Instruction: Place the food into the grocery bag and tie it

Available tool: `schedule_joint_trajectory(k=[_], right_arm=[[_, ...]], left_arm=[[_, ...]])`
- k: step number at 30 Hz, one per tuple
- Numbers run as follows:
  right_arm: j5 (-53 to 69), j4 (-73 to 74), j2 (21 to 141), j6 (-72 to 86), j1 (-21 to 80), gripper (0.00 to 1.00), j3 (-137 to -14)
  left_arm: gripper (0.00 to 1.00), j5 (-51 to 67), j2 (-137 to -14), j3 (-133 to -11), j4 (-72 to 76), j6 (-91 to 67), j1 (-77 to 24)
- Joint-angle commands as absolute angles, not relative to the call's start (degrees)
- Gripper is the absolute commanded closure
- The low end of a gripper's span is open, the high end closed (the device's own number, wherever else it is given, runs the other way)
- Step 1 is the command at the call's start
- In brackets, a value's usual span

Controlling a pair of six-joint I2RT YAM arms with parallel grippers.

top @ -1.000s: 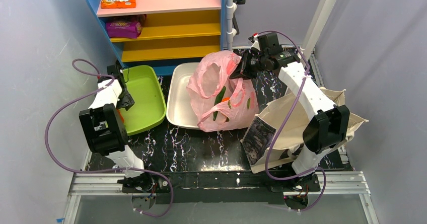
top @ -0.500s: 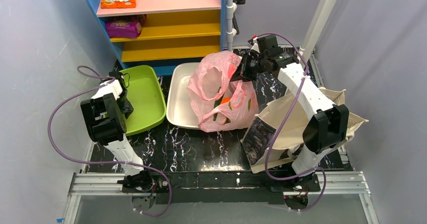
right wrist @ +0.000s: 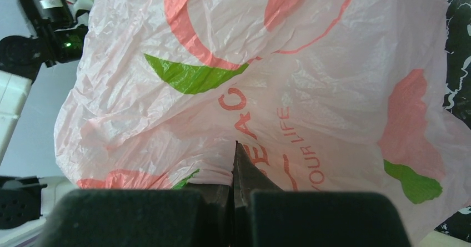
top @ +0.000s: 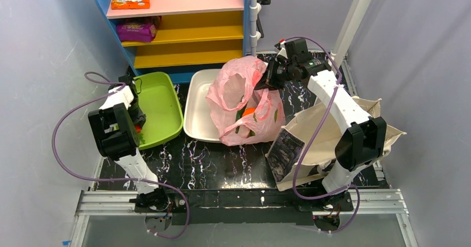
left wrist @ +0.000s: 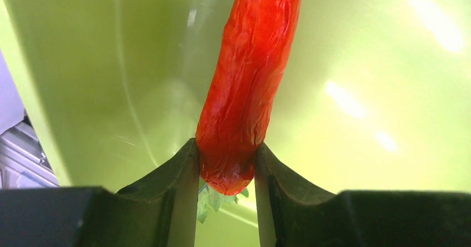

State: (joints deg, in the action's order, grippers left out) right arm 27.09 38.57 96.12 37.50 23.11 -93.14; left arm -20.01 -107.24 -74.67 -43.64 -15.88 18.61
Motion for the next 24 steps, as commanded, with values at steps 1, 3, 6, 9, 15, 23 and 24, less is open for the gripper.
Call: schedule_joint_trajectory(k=[1,3,6,9,15,23,24], right_arm=[[25.23,40.51,94.05,36.55,22.72,0.99,-95.82],[23.71,40.74,93.11,36.33,22.77,0.99,-95.41],[22.62,40.35,92.25,36.55,22.76,0.99,-94.6],[22.67,40.31,92.49,36.95,22.76,0.99,-94.85],[22.31,41.74,94.45,37.01,22.86,0.99,-96.84],[21.34,42.68,95.97,37.12,22.94,0.99,-98.54],[21.21,42.78,96.1,37.05,23.02,0.99,-98.73]], left_arm=[[1.0,-12.13,-96.5,-75.03,-44.72,-15.35,14.19],[1.0,-10.05,-94.49,-74.68,-44.0,-15.24,13.09],[1.0,-7.1,-93.63,-75.08,-44.25,-14.84,11.78],[1.0,-6.19,-92.15,-74.87,-44.44,-14.49,10.16],[1.0,-4.07,-87.89,-73.67,-42.67,-14.0,8.69],[1.0,4.07,-82.3,-72.5,-39.85,-11.97,5.18],[1.0,5.19,-80.93,-71.77,-38.87,-11.69,4.92]])
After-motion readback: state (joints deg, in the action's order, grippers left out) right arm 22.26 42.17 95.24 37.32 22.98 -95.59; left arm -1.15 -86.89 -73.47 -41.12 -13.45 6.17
